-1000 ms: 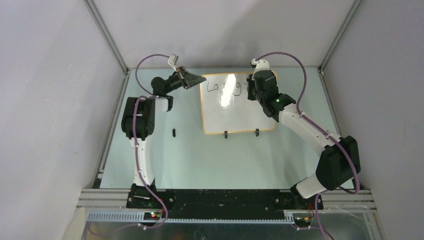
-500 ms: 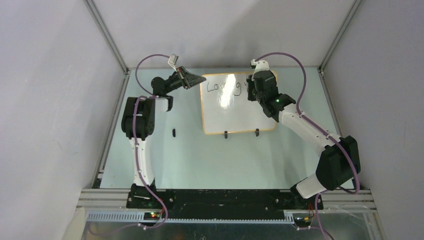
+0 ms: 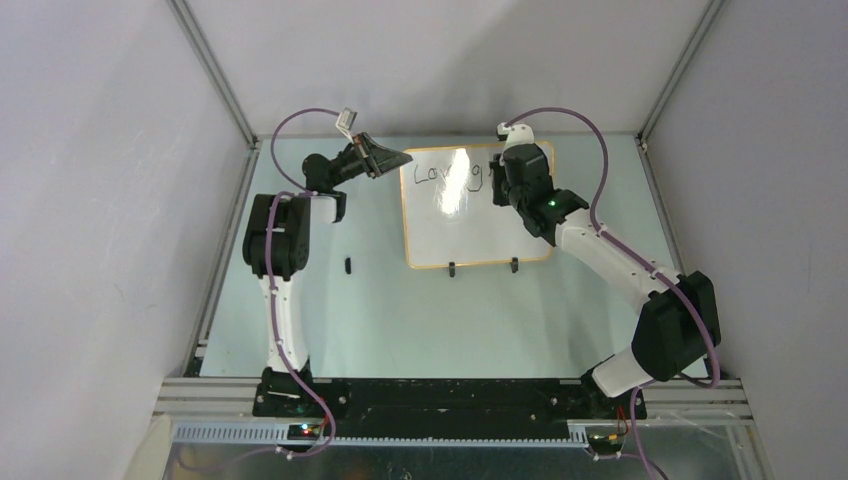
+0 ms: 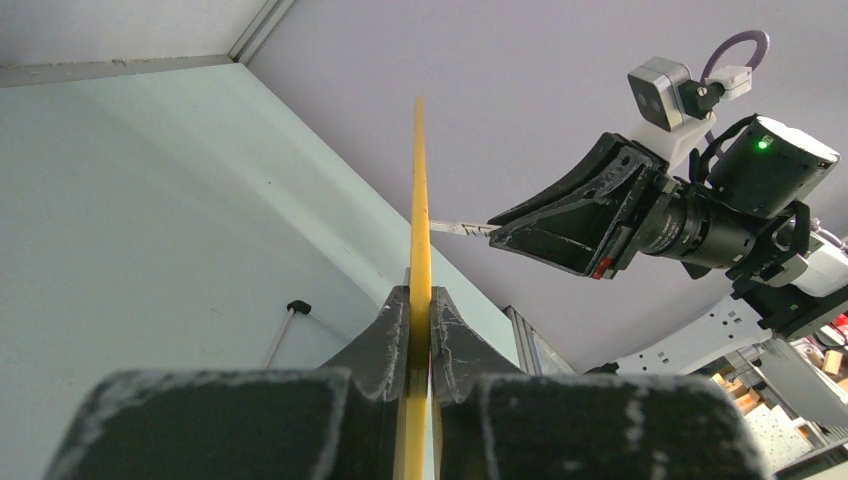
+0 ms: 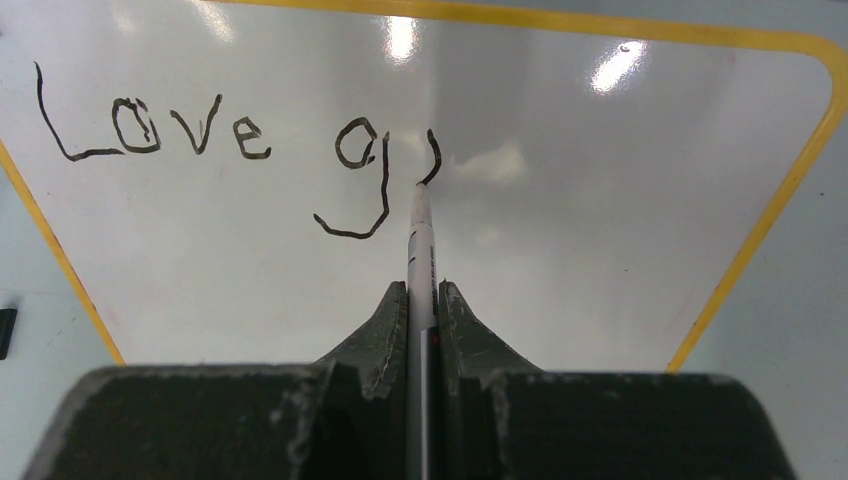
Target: Write a sentence on the whiteboard
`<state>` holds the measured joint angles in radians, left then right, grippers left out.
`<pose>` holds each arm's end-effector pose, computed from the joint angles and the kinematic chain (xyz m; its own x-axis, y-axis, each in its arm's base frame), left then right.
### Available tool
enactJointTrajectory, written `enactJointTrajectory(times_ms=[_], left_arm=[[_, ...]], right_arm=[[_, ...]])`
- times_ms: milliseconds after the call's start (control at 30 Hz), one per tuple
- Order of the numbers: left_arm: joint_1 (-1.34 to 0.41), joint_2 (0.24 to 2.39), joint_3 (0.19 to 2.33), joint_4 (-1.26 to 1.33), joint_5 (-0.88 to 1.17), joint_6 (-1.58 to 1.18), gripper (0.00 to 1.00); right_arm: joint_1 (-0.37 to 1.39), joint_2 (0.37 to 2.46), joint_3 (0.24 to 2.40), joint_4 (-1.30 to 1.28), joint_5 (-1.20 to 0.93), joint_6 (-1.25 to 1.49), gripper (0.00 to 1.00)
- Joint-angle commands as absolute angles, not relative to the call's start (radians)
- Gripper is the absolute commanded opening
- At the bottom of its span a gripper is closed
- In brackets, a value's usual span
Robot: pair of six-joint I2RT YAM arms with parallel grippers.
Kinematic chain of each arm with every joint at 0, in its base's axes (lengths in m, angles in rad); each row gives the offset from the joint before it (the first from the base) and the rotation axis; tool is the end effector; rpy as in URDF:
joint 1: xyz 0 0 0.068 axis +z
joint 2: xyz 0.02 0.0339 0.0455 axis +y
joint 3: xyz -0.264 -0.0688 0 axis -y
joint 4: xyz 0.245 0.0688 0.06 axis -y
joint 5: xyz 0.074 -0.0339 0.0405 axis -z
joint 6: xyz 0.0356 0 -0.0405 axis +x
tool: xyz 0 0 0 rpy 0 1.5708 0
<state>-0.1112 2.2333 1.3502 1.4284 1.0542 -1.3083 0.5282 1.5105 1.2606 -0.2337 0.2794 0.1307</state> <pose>0.4563 -0.0821 0.2179 -0.6327 -0.4093 -0.6574 0.7038 0.0504 -0.7087 0.3091 0.1690 0.3242 -0.4338 -0.1081 -0.8945 -0.2189 0.9757 -0.0118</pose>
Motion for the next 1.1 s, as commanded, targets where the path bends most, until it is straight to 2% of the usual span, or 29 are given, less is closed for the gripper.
enactJointTrajectory(times_ms=[0, 1067], left_arm=[[-0.115, 2.188, 1.357, 1.462, 1.061, -1.293, 0.0], [-0.116, 2.187, 1.357, 1.462, 1.062, -1.291, 0.0]], right_arm=[[0.52, 1.484, 1.256, -0.222, 0.299, 0.126, 0.0], [0.503, 1.535, 1.349, -0.218, 0.288, 0.114, 0.0]])
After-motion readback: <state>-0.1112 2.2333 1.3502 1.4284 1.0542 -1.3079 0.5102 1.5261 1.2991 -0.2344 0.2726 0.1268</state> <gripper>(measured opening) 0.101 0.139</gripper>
